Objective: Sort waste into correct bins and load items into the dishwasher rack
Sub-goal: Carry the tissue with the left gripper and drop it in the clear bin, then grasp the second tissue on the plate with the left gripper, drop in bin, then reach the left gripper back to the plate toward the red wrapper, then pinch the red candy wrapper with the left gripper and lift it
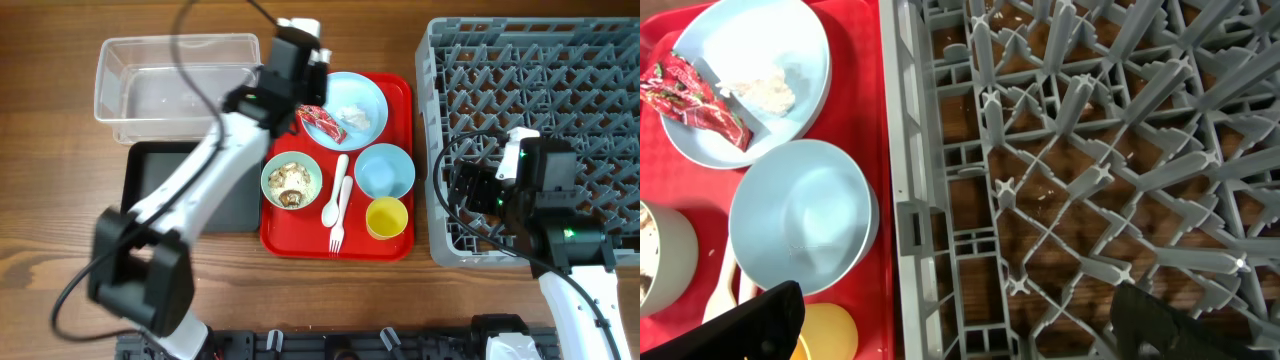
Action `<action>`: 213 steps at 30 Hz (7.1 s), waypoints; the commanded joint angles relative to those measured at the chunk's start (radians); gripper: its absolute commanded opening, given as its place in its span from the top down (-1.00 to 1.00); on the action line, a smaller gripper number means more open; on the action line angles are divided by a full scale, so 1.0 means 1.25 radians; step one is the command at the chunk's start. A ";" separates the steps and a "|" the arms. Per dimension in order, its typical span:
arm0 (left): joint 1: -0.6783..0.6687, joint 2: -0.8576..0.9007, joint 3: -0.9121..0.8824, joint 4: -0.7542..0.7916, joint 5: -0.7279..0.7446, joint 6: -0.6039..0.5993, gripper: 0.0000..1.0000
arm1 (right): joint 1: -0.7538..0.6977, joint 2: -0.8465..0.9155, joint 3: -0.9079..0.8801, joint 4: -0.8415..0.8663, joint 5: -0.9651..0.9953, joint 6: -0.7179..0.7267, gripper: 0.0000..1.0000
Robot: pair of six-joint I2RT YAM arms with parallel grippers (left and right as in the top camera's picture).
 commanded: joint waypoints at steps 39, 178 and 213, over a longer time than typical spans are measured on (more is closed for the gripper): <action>-0.086 0.305 0.003 0.154 0.157 -0.122 -0.96 | 0.002 0.001 0.019 -0.001 0.014 0.011 -1.00; -0.043 0.276 0.003 -0.032 0.011 -0.193 -0.19 | 0.002 0.042 0.019 -0.007 0.014 0.011 -0.99; -0.043 0.296 0.003 0.059 0.040 -0.194 0.92 | 0.002 0.042 0.019 -0.010 -0.002 0.010 -0.99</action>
